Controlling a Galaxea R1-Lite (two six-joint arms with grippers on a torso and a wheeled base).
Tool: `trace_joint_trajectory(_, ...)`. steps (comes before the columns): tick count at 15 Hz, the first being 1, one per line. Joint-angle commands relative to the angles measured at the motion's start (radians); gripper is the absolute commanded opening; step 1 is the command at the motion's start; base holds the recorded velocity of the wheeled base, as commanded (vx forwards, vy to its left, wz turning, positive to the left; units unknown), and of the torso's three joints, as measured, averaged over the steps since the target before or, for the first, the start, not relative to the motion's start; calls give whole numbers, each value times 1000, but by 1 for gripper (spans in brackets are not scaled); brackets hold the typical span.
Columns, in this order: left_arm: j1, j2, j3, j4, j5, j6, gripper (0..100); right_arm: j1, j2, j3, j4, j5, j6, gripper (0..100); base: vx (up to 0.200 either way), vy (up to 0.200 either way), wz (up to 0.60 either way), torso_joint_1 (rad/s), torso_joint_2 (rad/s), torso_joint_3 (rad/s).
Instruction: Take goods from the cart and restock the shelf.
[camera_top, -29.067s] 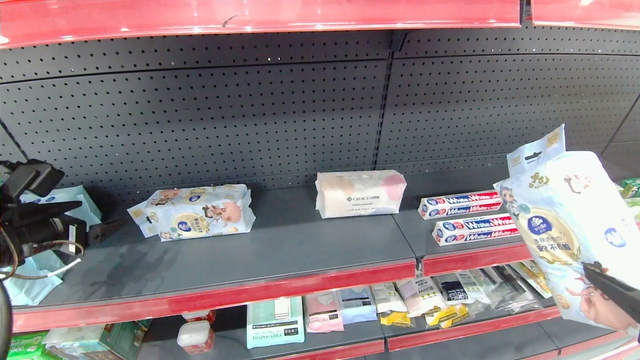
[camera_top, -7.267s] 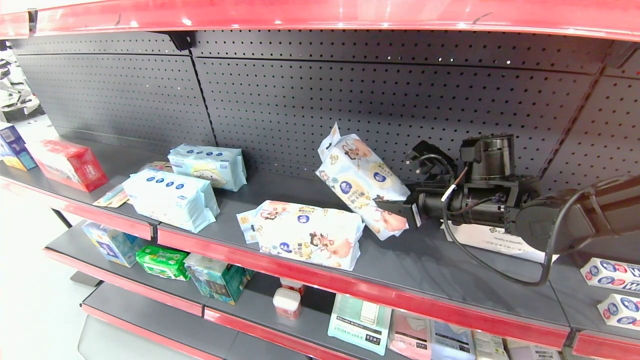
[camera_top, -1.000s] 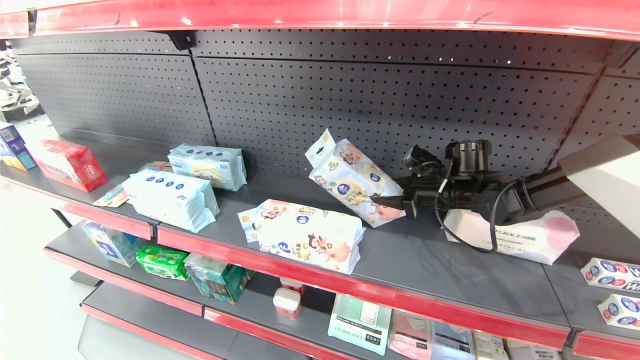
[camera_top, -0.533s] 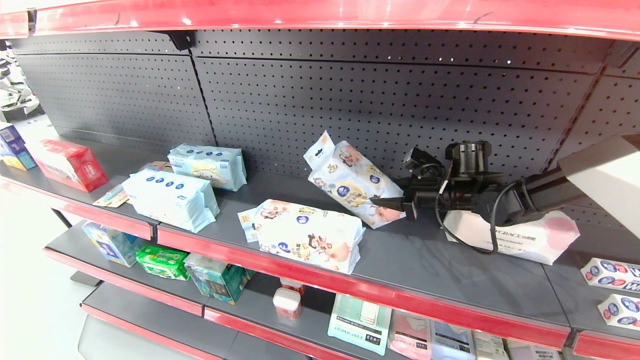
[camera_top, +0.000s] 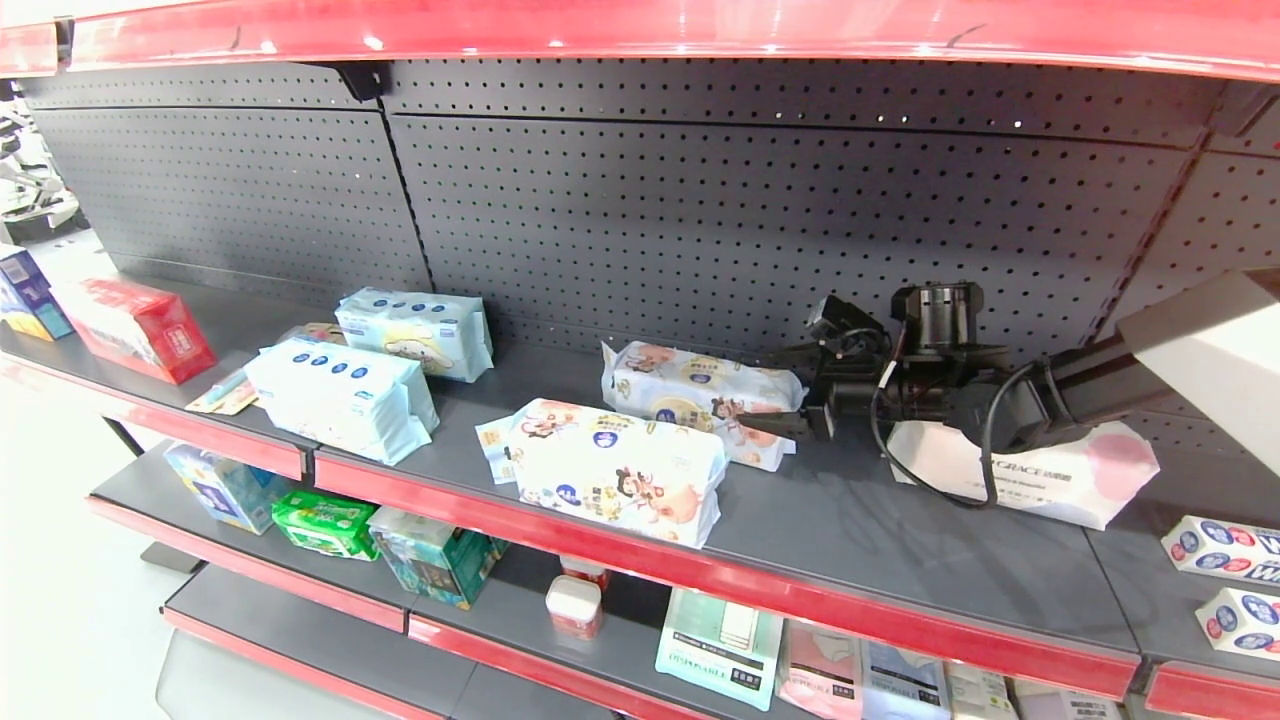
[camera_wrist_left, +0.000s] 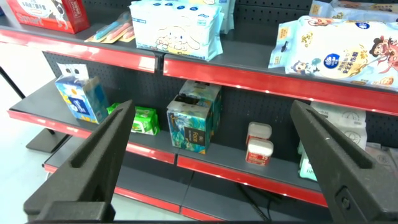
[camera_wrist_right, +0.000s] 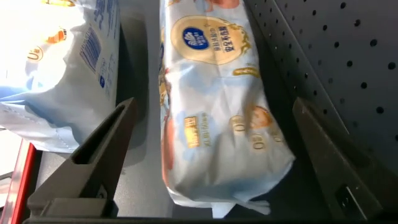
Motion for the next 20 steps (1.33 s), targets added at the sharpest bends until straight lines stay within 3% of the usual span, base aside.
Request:
trace_joint_trajectory(1, 1, 0, -1, 0, 1, 0, 100, -1, -8, 0, 1, -10, 2, 100, 0, 0, 0, 0, 0, 0)
trace_joint_trajectory(8, 1, 0, 1, 0, 0, 0, 100, -1, -107, 114, 1, -83, 31, 100, 0, 0, 0, 0, 0, 0)
trace_joint_trajectory(13, 1, 0, 1, 0, 1, 0, 100, 19, -99, 114, 1, -177, 28, 100, 0, 0, 0, 0, 0, 0)
trace_joint_trajectory(20, 1, 0, -1, 0, 1, 0, 100, 3, -116, 144, -29, -217, 37, 100, 0, 0, 0, 0, 0, 0)
